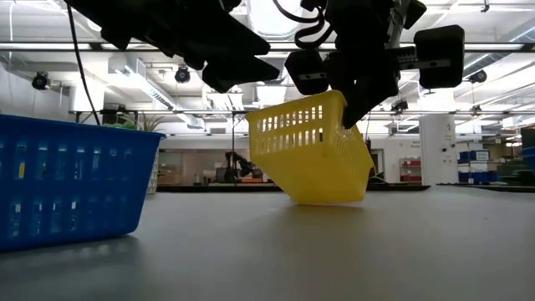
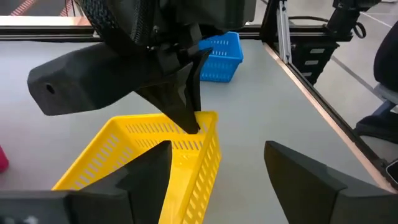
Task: Stack baskets by color
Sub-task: Stack the top yellow bin on the bottom yellow bin
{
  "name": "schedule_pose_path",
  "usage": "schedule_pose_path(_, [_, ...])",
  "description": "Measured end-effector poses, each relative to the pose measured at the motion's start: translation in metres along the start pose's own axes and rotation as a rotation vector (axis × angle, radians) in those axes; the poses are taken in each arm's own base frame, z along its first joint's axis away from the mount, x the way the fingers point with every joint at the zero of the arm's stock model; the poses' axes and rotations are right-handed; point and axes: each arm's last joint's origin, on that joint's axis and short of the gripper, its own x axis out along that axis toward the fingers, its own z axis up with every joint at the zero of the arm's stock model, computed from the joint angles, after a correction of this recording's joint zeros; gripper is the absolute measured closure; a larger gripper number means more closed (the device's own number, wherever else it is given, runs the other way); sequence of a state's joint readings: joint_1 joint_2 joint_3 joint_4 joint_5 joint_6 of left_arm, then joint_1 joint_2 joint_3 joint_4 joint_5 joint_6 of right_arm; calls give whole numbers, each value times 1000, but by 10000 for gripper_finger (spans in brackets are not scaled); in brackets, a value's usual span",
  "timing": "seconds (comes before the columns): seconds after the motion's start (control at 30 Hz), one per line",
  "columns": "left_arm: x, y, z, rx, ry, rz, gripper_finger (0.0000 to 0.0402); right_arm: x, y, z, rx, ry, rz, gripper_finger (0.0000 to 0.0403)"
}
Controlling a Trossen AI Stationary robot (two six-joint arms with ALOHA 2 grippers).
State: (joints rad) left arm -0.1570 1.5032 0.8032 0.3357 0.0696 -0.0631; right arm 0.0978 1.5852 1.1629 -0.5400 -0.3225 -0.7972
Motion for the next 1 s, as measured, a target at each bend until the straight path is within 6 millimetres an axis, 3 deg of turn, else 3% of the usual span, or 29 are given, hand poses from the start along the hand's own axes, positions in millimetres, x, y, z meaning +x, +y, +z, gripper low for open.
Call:
schedule_pose_path(0.53, [44, 10, -30, -19, 19, -51, 167, 0, 0, 0, 10, -3, -3, 394])
schedule_pose_path(0.7, [43, 13, -29, -45, 11, -73, 224, 1, 0, 0, 10, -3, -3, 394])
schedule_pose_path(1.0, [42, 16, -30, -51, 17, -76, 372, 1, 0, 0, 9, -7, -3, 394])
